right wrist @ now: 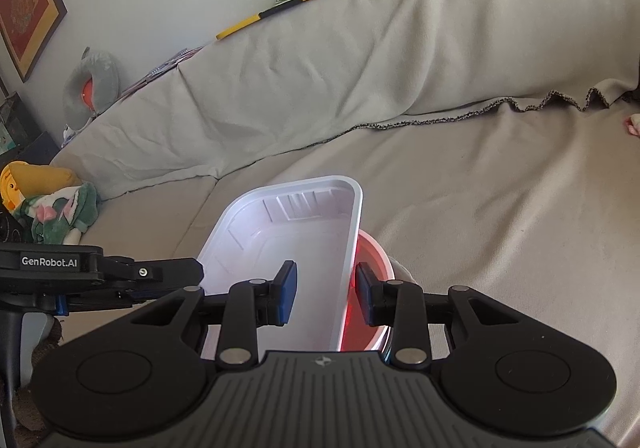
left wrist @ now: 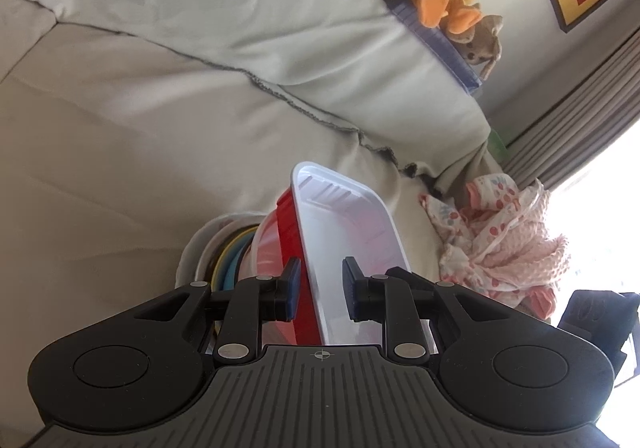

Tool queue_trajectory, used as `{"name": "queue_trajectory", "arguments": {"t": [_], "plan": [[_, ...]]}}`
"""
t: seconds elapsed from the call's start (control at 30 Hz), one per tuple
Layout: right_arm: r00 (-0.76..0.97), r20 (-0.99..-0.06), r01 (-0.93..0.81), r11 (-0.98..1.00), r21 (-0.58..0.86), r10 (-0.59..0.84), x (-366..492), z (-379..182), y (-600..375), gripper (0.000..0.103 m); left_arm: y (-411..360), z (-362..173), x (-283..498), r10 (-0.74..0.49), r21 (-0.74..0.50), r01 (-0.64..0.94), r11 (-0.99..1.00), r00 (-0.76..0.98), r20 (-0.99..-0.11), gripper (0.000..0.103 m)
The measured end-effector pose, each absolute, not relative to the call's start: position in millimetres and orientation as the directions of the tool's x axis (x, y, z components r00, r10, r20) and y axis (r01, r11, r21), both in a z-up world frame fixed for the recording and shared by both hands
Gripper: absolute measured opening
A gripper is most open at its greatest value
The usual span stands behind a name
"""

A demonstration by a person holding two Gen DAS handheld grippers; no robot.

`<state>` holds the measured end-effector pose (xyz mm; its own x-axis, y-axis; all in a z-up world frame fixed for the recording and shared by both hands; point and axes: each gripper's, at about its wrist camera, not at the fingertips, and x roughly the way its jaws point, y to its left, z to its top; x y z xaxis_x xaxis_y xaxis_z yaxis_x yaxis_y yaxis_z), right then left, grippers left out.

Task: Organize plates and bowls

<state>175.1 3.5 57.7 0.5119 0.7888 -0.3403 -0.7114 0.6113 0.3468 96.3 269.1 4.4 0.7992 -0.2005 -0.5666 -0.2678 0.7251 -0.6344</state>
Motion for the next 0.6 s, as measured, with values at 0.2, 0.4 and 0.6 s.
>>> {"name": "queue_trajectory", "arguments": {"t": [0.2, 0.4, 0.6], "plan": [[0.556, -0.273, -0.718, 0.619, 0.317, 0.785, 161, 66, -19, 0.034, 249, 27, 60, -0.045, -0.593, -0.291, 0.750, 0.873, -0.485, 0.024], [0.575, -0.229, -0.716, 0.619, 0.323, 0.785, 131, 62, -51, 0.051, 186, 37, 14, 0.107, -0.483, -0.315, 0.817, 0.906, -0.409, 0.023], [0.525, -0.192, -0.735, 0.555, 0.389, 0.829, 82, 39, -97, 0.069, 95, 51, -29, 0.087, -0.333, -0.236, 0.913, 0.909, -0.407, 0.019]]}}
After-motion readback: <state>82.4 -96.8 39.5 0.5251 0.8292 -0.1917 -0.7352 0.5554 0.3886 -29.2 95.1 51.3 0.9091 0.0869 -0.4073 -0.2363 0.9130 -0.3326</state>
